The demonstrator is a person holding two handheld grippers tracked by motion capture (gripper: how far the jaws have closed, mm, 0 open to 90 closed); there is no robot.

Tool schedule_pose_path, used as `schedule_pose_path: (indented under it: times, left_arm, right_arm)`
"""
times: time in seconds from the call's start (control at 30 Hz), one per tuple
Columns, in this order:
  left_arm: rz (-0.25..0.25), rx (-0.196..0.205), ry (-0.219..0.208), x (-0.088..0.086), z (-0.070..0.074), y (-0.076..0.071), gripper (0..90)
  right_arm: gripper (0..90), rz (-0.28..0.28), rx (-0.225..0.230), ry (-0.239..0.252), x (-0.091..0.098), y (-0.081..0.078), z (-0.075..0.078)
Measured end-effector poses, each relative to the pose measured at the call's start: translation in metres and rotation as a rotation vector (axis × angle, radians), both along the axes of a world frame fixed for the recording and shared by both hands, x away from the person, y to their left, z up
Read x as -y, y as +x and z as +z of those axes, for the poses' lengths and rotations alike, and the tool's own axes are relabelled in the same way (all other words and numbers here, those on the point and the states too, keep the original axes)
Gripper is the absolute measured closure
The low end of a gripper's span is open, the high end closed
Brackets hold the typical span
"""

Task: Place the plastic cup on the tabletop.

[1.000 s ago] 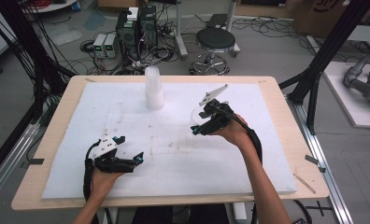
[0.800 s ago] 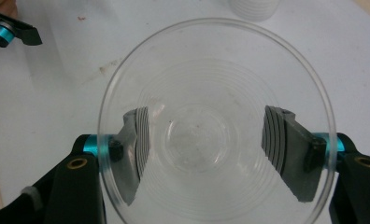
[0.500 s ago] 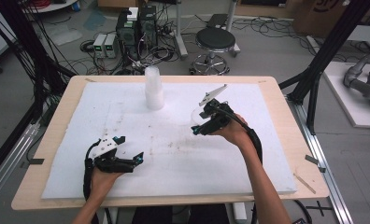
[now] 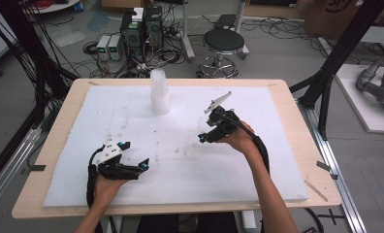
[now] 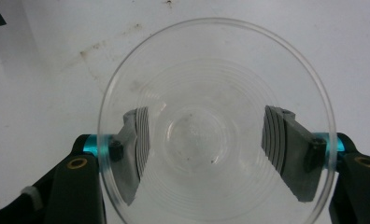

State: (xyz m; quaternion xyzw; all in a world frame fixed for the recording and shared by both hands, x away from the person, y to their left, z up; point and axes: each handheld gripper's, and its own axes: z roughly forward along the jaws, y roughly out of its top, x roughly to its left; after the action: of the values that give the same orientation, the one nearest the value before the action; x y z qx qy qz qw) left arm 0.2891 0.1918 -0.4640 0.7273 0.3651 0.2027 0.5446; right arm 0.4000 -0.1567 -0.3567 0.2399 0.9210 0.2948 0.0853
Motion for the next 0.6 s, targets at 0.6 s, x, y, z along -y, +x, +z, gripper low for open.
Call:
schedule_pose_path:
  times: [0.6]
  left_arm:
    - [-0.001, 0.005, 0.011, 0.001, 0.0, 0.0, 2.0]
  right_arm:
    - [32.6, -0.014, -0.034, -0.084, -0.013, 0.011, -0.026]
